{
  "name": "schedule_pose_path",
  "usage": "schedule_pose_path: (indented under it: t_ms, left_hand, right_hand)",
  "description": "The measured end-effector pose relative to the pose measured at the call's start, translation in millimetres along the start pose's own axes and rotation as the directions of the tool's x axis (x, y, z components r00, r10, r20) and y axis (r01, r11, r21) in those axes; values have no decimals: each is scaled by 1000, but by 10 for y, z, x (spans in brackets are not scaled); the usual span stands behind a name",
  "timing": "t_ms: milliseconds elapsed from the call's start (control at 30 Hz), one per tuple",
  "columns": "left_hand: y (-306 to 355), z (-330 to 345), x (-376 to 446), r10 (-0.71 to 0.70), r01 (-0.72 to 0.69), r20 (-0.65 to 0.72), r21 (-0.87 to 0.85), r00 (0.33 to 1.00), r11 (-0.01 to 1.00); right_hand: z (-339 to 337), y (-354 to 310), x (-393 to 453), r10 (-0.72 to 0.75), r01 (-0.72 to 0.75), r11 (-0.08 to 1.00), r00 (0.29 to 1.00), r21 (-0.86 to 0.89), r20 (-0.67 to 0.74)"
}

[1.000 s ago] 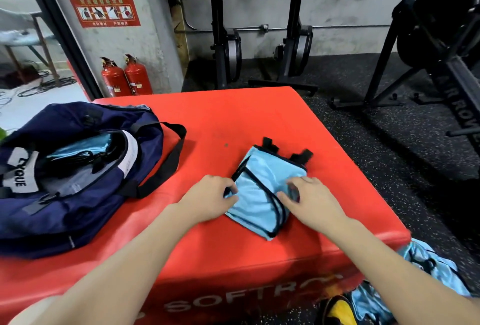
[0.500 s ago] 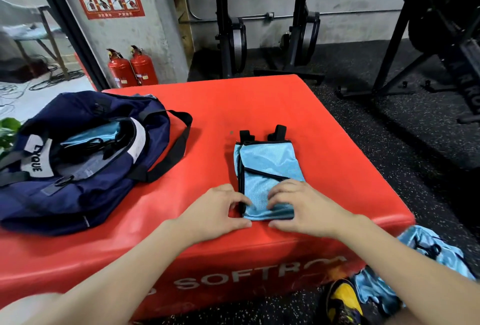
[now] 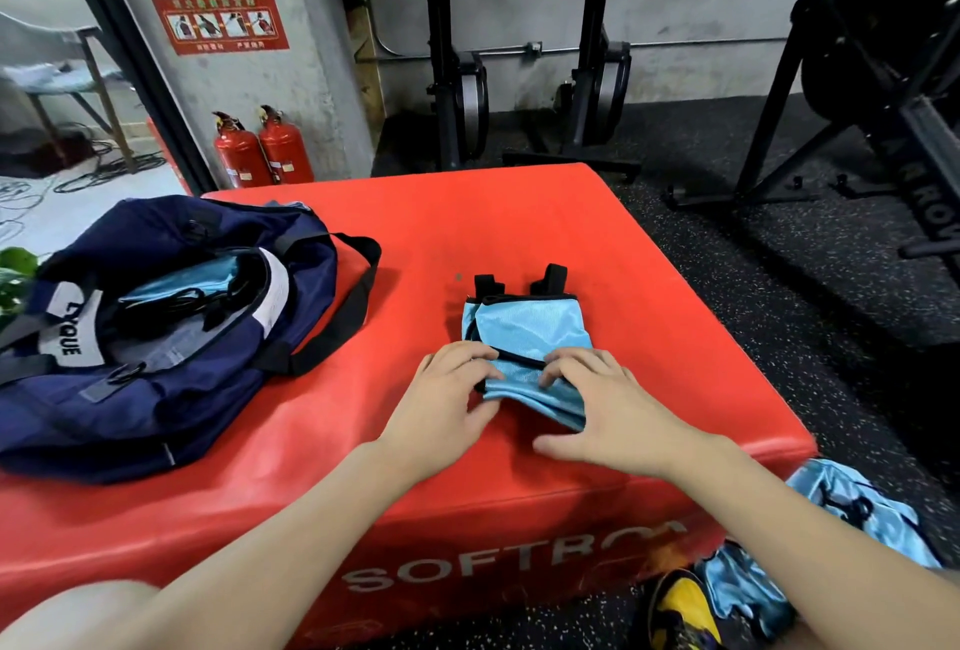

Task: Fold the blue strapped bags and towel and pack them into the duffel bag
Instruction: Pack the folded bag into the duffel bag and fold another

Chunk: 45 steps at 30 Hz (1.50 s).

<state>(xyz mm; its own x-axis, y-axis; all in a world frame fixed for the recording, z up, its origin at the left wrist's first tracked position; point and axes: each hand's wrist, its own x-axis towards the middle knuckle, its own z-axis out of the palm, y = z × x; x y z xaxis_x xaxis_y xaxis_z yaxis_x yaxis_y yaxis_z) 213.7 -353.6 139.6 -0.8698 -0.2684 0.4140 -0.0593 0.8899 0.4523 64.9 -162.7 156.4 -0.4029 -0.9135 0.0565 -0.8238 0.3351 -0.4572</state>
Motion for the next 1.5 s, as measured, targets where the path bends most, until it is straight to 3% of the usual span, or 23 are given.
schedule_pose_path:
  t_ms: [67,133,267,400,600,833,967,1033,1100,1167,1200,1267,1333,1433,1500]
  left_hand:
    - [-12,11,19,-46,46,-1,-85,999,995]
    - [-37,23,13,-20,20,2,-148,1000,989]
    - [63,-12,5,6,-13,-31,-223,1000,975]
    - [220,-84,41,-5,-15,-91,-222,996,975]
    - [101,-11,156,-158,136,-108,-188,981,973]
    - [-116,117,342,-352,341,-30,-186,935,921]
    - [-139,150,407,-452,452,13,-80,892,889]
    - [-142,158,431,-354,353,-33,-16,935,935]
    - [-161,143,462,-67,75,-58,145,996,987]
    - [-188,129,510,199,-195,6,244,980,950]
    - [-194,127,538,256,-259,43,232,966,937]
    - [-214,152,588,252,-265,114,118,961,957]
    - [-216,186,618,170,-180,221,22,960,983]
    - [-168,162,654,22,-53,371,75,928,996]
    - [-128,121,653,-42,-9,400,125,916,992]
  right_hand:
    - [-30,53,-28,46,-36,985,997,-169,60]
    - [-67,125,-22,77,-71,983,997,-172,31]
    - [-245,201,-11,124,-119,989,991,88,-50]
    - [-376,194,0,99,-75,944,993,322,-58]
    - [-298,252,183,244,-147,861,960,487,-140]
    - [-134,429,332,303,-209,916,919,341,-251]
    - [-27,486,359,335,-318,942,900,104,-278]
    - [-14,476,369,370,-384,923,883,9,-291]
    - [-9,470,384,398,-426,904,866,-31,-302]
    - [-9,456,391,425,-455,890,853,-34,-304]
    - [-10,451,390,435,-466,884,846,-32,-306]
    - [-26,428,379,443,-474,880,841,-29,-310]
    - [-50,406,361,449,-478,878,840,-25,-305]
    - [-74,359,303,451,-488,871,838,-53,-308]
    - [-71,303,265,435,-484,872,835,-75,-337]
